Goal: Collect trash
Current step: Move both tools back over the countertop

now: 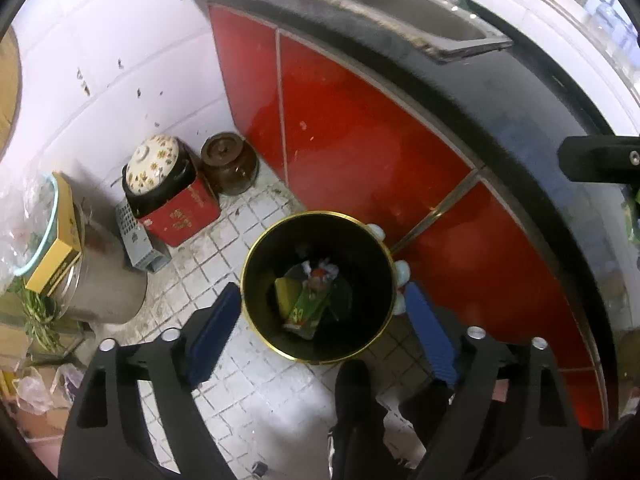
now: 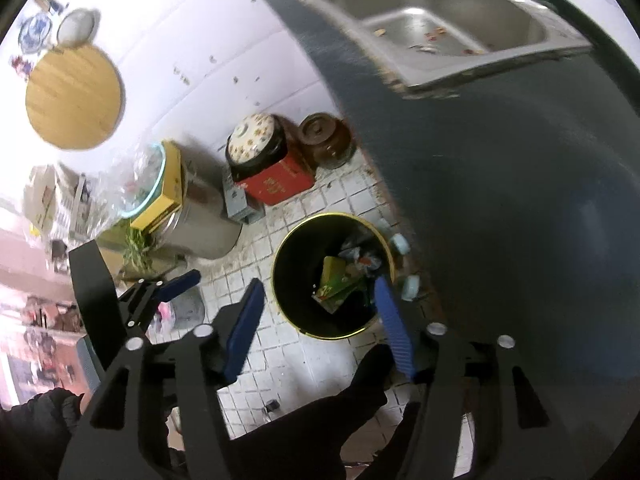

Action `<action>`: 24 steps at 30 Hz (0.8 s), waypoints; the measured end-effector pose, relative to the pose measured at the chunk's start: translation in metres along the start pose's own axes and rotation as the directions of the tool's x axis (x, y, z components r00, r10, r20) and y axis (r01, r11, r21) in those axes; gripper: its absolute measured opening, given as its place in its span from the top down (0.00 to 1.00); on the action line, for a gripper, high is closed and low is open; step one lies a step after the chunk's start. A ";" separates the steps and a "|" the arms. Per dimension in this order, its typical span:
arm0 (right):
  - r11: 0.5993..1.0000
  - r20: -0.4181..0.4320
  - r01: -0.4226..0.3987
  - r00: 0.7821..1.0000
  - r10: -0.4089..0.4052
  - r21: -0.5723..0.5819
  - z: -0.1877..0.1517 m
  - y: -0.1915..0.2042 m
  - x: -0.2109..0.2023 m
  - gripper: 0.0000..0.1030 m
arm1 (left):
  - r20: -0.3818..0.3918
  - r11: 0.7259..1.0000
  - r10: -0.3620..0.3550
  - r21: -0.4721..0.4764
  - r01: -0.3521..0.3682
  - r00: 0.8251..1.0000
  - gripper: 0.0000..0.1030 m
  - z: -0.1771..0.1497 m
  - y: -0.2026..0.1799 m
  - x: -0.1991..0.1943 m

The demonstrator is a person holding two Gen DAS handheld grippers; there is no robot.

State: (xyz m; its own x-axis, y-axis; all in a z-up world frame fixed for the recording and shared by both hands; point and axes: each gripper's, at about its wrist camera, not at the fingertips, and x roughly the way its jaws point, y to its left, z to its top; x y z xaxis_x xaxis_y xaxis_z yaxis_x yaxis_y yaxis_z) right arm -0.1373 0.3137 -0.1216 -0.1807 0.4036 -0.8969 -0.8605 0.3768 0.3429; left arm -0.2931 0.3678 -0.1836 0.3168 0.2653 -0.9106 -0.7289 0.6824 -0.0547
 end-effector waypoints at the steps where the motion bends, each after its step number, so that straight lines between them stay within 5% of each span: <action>1: 1.000 0.026 0.009 1.000 -0.009 0.017 -0.005 -0.009 -0.013 0.36 | 0.013 1.000 0.006 0.016 -0.006 1.000 0.13 0.003 -0.009 -0.005; 6: 0.994 0.142 0.073 0.986 -0.085 0.087 -0.027 -0.052 -0.072 0.24 | 0.077 0.992 -0.019 0.129 0.009 0.997 0.09 0.022 -0.064 -0.026; 10: 0.966 0.245 0.157 0.947 -0.206 0.207 -0.063 -0.111 -0.141 0.23 | 0.095 0.964 -0.123 0.248 0.096 0.988 0.09 0.041 -0.129 -0.039; 16: 0.869 0.318 0.248 0.859 -0.402 0.428 -0.133 -0.200 -0.230 0.23 | 0.079 0.843 -0.297 0.491 0.222 0.952 0.09 0.060 -0.269 -0.053; 20: 0.765 0.312 0.270 0.795 -0.519 0.584 -0.194 -0.256 -0.279 0.23 | 0.027 0.734 -0.396 0.610 0.298 0.918 0.09 0.055 -0.364 -0.059; 24: 0.672 0.292 0.252 0.756 -0.586 0.697 -0.254 -0.298 -0.309 0.23 | -0.033 0.612 -0.457 0.714 0.341 0.889 0.09 0.031 -0.443 -0.068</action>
State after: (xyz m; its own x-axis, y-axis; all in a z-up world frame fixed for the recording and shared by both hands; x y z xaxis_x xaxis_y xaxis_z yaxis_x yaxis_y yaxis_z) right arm 0.0534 -0.1351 -0.0176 0.5069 0.3280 -0.7972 -0.2920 0.9354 0.1993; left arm 0.0270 0.0688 -0.0848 0.5948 -0.0983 -0.7979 0.0956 0.9941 -0.0512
